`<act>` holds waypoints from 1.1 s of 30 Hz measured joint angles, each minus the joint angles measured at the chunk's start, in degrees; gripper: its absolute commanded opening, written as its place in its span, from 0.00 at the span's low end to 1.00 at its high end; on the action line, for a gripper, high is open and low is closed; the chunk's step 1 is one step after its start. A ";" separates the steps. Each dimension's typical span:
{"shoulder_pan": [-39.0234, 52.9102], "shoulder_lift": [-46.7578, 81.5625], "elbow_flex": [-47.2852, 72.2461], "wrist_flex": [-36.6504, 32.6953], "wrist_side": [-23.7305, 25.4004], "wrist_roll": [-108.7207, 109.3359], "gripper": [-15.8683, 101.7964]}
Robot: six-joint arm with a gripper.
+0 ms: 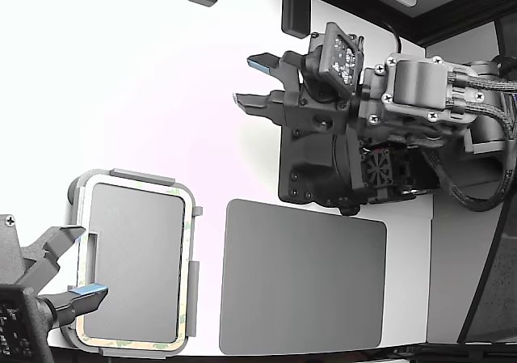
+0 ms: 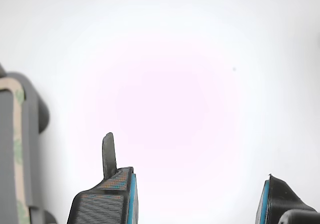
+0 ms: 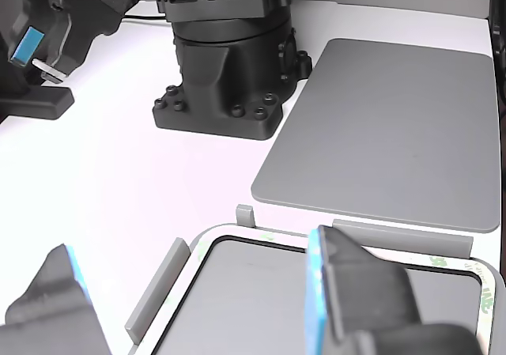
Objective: Move top rectangular frame to the holder.
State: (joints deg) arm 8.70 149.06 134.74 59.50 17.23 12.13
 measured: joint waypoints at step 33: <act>-9.84 18.98 17.40 -3.43 -10.81 -4.83 0.98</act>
State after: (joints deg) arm -1.14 168.05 152.14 56.07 6.42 7.29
